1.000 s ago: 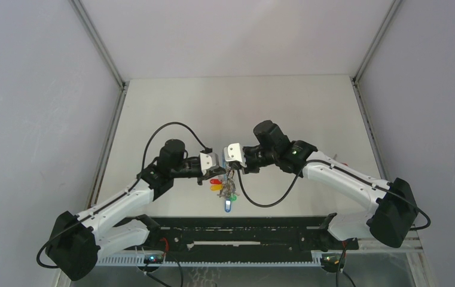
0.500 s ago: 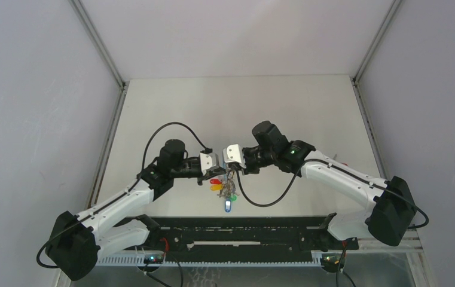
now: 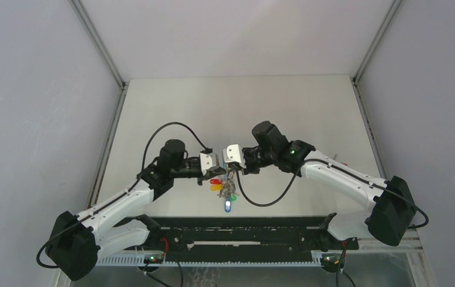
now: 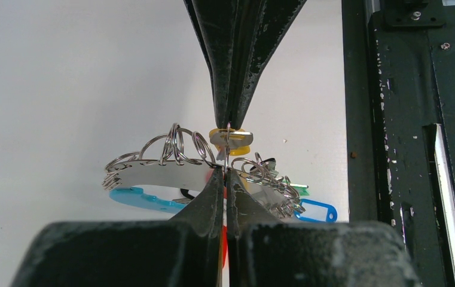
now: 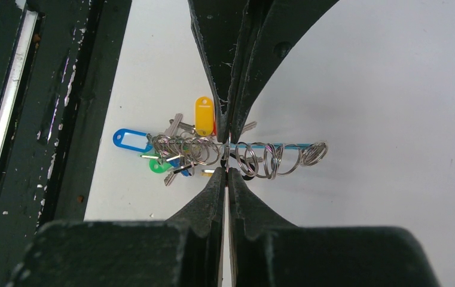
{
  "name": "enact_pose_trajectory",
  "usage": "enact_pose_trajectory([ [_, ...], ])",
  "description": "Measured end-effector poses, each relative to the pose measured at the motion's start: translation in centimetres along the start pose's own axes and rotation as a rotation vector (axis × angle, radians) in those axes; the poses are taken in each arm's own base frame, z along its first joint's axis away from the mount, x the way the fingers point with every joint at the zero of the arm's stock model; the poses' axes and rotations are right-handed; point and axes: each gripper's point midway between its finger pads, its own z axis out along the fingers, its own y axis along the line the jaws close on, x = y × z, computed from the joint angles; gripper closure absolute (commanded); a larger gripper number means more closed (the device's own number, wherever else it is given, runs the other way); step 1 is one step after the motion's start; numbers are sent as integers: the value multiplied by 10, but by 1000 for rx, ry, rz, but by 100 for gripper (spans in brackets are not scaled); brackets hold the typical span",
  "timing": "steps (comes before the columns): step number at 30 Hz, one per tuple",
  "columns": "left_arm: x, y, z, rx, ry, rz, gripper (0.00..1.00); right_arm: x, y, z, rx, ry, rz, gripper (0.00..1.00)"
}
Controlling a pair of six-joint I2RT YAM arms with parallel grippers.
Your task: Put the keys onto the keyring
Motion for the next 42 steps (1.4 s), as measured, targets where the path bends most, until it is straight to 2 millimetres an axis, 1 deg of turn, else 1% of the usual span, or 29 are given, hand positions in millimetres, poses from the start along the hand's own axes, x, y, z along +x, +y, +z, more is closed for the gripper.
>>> enact_pose_trajectory([
  [14, 0, 0, 0, 1, 0, 0, 100, 0, 0, 0, -1, 0, 0, 100],
  [29, 3, -3, 0, 10, 13, -13, 100, 1, 4, 5, -17, 4, 2, 100],
  [35, 0, -1, 1, 0, 2, -9, 100, -5, -1, 5, -8, -7, -6, 100],
  [38, -5, 1, 1, -5, -16, 6, 100, -7, -1, 7, -10, -14, -7, 100],
  [42, -4, 1, 1, -7, -18, 1, 100, -6, -1, 9, -11, -14, -1, 100],
])
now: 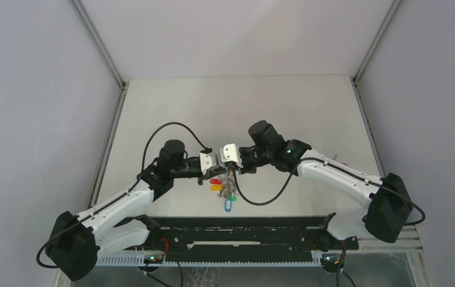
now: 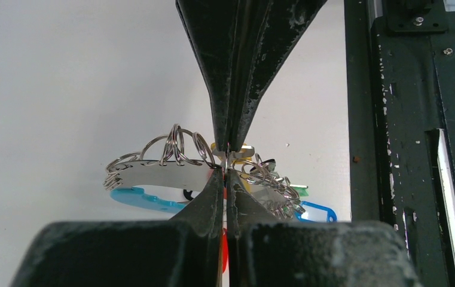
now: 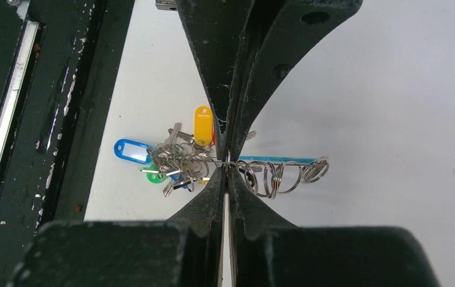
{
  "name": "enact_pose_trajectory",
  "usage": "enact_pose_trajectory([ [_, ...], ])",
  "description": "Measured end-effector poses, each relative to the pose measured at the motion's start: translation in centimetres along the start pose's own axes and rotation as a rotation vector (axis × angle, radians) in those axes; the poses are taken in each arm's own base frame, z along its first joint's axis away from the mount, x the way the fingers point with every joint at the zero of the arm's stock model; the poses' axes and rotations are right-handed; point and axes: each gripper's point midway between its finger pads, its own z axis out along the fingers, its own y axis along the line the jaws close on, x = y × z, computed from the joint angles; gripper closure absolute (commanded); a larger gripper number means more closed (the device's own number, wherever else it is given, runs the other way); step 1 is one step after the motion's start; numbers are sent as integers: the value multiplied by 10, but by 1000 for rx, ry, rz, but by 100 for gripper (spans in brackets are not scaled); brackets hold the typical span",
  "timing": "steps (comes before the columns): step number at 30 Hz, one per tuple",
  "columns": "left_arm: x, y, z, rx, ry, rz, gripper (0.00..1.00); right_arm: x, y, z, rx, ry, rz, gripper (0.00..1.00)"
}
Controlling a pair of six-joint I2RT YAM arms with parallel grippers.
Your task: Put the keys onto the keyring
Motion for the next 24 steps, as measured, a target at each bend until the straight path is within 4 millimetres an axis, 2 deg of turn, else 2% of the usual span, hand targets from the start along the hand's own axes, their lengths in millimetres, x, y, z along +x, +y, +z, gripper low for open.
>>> enact_pose_trajectory([
  [18, 2, 3, -1, -25, 4, -13, 100, 1, -2, 2, 11, 7, 1, 100],
  [24, -1, 6, 0, -39, -6, -9, 100, -2, -4, 1, 32, 10, -12, 88],
])
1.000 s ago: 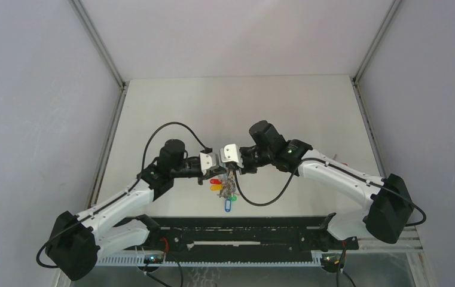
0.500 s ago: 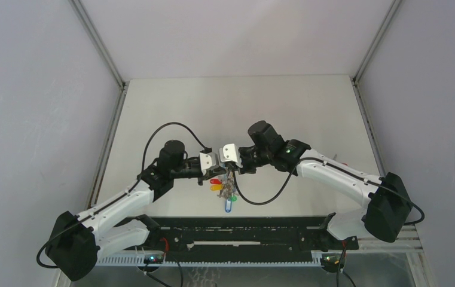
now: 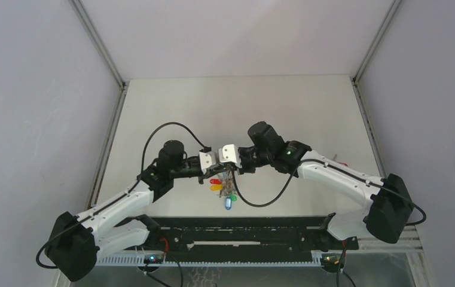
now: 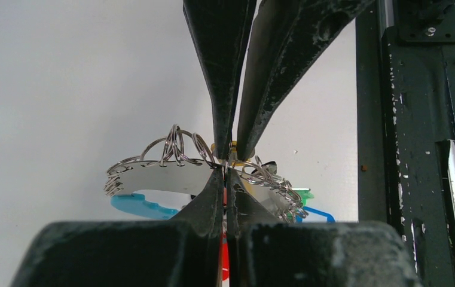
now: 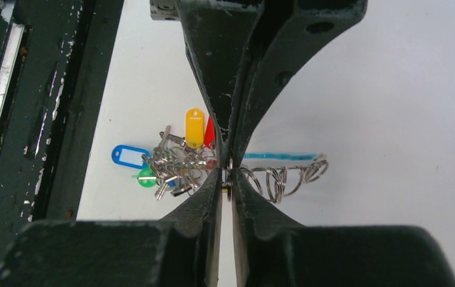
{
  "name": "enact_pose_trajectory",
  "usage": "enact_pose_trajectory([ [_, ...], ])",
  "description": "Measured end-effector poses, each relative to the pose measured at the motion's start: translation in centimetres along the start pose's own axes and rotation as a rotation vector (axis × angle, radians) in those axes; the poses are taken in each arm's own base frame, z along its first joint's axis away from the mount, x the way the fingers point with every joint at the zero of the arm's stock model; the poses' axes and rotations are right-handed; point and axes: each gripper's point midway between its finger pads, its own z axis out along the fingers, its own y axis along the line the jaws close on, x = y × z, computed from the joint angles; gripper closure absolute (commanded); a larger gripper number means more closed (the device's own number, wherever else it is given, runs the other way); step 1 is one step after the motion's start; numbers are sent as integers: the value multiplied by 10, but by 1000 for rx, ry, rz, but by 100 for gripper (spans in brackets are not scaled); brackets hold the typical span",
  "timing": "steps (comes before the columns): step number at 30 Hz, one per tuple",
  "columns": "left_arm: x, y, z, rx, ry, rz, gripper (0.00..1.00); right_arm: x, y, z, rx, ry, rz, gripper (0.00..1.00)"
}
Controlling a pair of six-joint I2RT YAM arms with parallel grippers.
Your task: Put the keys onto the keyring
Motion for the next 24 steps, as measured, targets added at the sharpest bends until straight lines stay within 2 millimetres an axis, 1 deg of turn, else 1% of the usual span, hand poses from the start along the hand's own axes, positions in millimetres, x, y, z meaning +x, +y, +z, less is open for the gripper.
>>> enact_pose_trajectory([
  [6, -9, 2, 1, -9, -29, 21, 100, -7, 1, -4, 15, -16, -19, 79],
  [13, -11, 6, 1, -28, -35, 31, 100, -5, -1, -9, 40, -6, -23, 69],
  [16, -11, 6, 1, -28, -35, 31, 100, -8, 0, -19, 66, -14, -32, 68],
  [20, -11, 6, 1, -28, -36, 32, 100, -14, -6, -34, 105, -42, -40, 69],
  [24, -11, 6, 1, -27, -36, 32, 100, -11, -9, -33, 105, -47, -30, 70],
])
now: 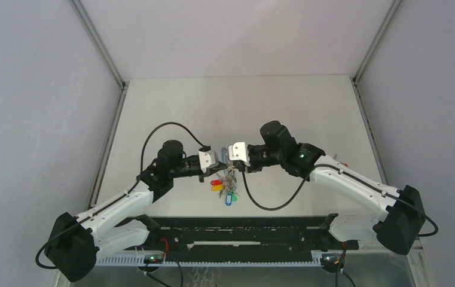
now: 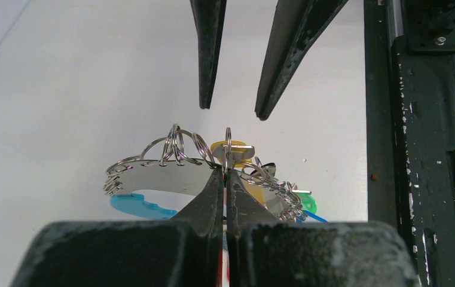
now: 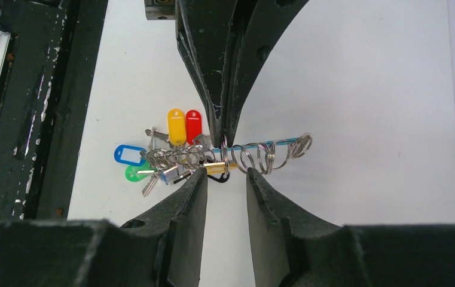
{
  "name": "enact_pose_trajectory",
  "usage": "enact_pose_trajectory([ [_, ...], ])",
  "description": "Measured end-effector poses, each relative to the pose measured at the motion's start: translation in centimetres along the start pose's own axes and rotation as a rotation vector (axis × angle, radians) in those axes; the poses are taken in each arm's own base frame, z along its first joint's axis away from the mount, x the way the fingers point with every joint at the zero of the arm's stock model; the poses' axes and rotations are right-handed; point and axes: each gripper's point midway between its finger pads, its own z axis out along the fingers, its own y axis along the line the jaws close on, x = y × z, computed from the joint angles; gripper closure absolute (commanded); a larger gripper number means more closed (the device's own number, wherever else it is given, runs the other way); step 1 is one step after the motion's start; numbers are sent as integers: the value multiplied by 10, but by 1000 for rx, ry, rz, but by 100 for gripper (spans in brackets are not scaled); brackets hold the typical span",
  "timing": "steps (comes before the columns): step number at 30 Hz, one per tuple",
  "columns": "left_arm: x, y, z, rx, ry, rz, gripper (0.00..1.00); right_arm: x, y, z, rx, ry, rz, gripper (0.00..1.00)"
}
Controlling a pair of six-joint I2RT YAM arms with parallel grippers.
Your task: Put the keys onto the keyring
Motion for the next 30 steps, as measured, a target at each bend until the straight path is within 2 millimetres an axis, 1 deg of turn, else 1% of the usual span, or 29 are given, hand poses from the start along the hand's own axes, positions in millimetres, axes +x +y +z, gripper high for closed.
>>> enact_pose_trajectory([
  [7, -1, -1, 0, 3, -3, 1, 100, 10, 0, 9, -23, 9, 24, 73],
  [12, -1, 0, 0, 3, -4, 2, 100, 8, -3, 10, -19, -4, 21, 79],
  [18, -1, 0, 0, 3, -4, 2, 100, 8, -2, 12, -28, -10, 23, 86],
  [22, -1, -1, 0, 4, -5, 3, 100, 9, -1, 13, -33, -9, 26, 87],
  [23, -1, -1, 0, 5, -6, 3, 100, 9, -1, 13, -35, -9, 27, 88],
  [26, -2, -1, 0, 6, -7, 4, 100, 10, -1, 14, -39, -8, 28, 100],
  [30, -3, -1, -1, 3, -11, 7, 100, 12, 0, 16, -44, -5, 38, 100],
])
